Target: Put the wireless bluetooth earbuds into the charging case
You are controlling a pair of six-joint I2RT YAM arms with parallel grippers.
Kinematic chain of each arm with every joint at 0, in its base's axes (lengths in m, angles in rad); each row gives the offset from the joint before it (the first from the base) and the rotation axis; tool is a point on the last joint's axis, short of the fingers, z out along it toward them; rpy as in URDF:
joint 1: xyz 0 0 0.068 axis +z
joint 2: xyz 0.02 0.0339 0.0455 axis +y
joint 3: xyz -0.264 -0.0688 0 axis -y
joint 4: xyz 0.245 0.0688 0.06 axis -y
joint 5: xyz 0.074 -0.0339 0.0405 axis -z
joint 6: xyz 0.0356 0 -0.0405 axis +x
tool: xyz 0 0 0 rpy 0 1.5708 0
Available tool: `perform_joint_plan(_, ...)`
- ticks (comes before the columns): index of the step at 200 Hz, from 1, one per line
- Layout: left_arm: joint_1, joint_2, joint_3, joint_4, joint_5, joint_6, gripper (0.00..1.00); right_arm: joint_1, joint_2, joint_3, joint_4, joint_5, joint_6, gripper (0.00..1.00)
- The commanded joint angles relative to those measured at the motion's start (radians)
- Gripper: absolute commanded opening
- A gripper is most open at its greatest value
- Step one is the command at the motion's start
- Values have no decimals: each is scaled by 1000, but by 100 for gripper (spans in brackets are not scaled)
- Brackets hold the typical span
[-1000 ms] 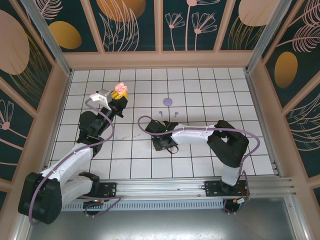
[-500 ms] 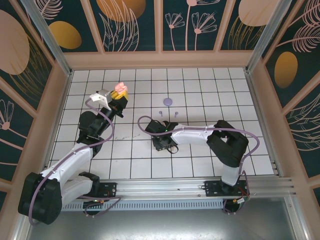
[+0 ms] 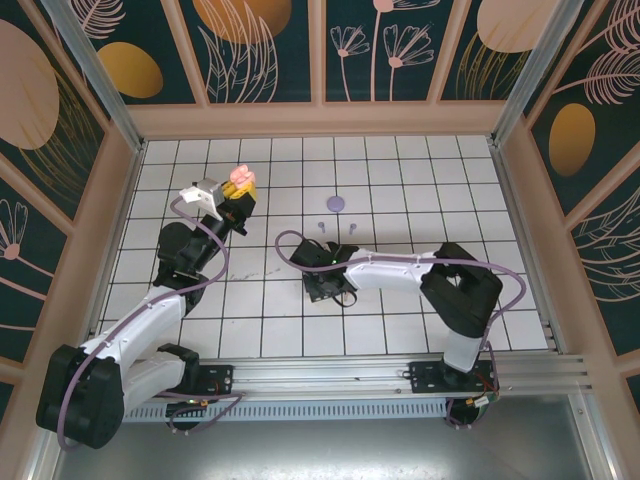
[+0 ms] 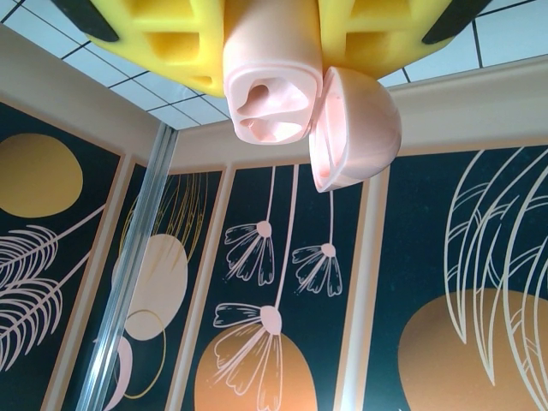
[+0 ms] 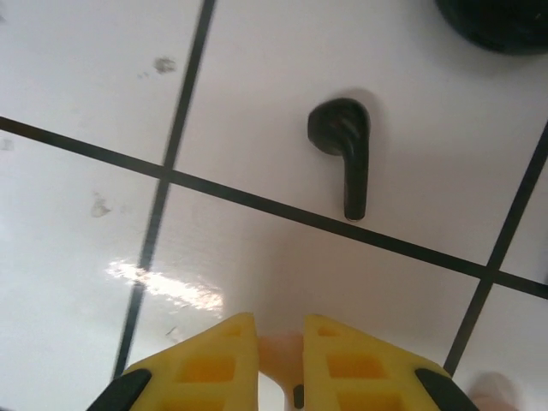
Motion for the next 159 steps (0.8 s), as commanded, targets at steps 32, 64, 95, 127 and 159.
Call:
perform_joint_plan(32,-12,26,-46,144,85,18,0,-2,-194,106,-76,109,-23,16)
perform_joint_plan(64,-56,63,-109,277,130,77,0,-27,-282,219,-107,163,-81,16)
perform_joint_plan(95,-130,110,-123,307,132,190,0,-61,-358,302,-64,182,-153,17)
perform_joint_plan(127,-169,158,-122,372,100,237,0,-80,-447,299,71,161,-226,17)
perform_joint_plan(159,-198,200,-98,374,63,327,0,-80,-517,249,219,108,-284,17)
